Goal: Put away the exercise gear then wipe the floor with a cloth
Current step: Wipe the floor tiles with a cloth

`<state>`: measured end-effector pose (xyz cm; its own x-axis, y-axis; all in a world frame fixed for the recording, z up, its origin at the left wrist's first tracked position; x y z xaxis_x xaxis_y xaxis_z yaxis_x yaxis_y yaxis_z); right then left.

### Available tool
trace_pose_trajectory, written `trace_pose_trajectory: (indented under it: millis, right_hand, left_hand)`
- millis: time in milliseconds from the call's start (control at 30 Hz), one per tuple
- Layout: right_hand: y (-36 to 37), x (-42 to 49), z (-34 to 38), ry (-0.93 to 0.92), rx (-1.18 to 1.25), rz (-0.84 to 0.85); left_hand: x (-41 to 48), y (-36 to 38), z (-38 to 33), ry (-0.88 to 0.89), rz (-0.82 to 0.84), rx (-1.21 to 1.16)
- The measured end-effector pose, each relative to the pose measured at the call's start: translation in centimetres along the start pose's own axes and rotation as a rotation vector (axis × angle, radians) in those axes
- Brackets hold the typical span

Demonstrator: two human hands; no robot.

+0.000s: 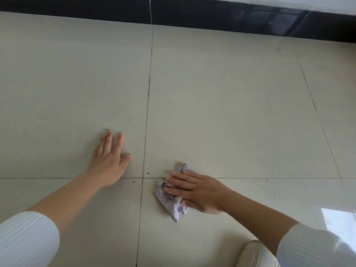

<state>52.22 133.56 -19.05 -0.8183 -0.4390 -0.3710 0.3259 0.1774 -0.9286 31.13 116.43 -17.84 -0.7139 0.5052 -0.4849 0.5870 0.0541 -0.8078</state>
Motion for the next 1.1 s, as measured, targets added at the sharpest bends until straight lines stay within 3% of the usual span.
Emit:
trace_pose_trajectory:
  millis: [67, 233, 300, 433, 567, 667, 733, 800, 967, 1100]
  right_hand:
    - [-1.0, 1.6, -4.5, 0.017, -0.061, -0.030]
    - [-3.8, 5.9, -11.2, 0.712, 0.248, -0.022]
    - [-4.6, 7.8, -9.0, 0.771, 0.354, -0.038]
    - [-4.9, 10.0, 0.1, 0.422, 0.234, -0.157]
    - [-3.4, 8.2, 8.5, -0.039, 0.055, -0.149]
    - [-2.9, 6.9, 8.5, -0.259, -0.052, -0.147]
    - [-2.6, 7.1, 5.9, -0.310, -0.086, -0.139]
    - [-2.6, 7.3, 1.8, -0.178, -0.083, -0.147]
    - [-2.9, 6.1, -9.9, 0.405, -0.027, -0.098]
    - [-3.2, 5.7, -17.0, 0.845, 0.257, 0.006]
  left_hand:
    - [-0.4, 0.0, 0.4, 0.017, -0.014, -0.005]
    - [-2.0, -0.3, 2.8, -0.010, -0.051, -0.009]
    - [-2.0, -0.3, 3.4, 0.001, -0.041, -0.003]
    - [-1.7, 0.1, 3.9, -0.001, -0.087, -0.037]
    - [-1.3, 0.3, 4.1, 0.023, -0.135, -0.035]
    - [-0.8, 0.2, 4.3, 0.010, -0.145, -0.041]
    - [-0.6, 0.1, 4.6, -0.014, -0.177, -0.030]
    - [-0.4, 0.0, 4.8, -0.017, -0.202, -0.026]
    - [-0.3, 0.3, 4.6, -0.022, -0.207, -0.059]
    - [2.5, -1.4, 4.3, 0.038, -0.229, -0.034]
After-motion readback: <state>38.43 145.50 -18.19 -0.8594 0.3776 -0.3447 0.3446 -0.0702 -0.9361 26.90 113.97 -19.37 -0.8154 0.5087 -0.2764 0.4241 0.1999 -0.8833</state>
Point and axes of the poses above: each hand's wrist, its own x-axis towards the middle knuckle, its own y-axis out of the palm, z = x × y, the point moved 5 cm from there along x, towards the middle knuckle, and after that the axes turned 10 degrees about -x, right-handed, at the moved point
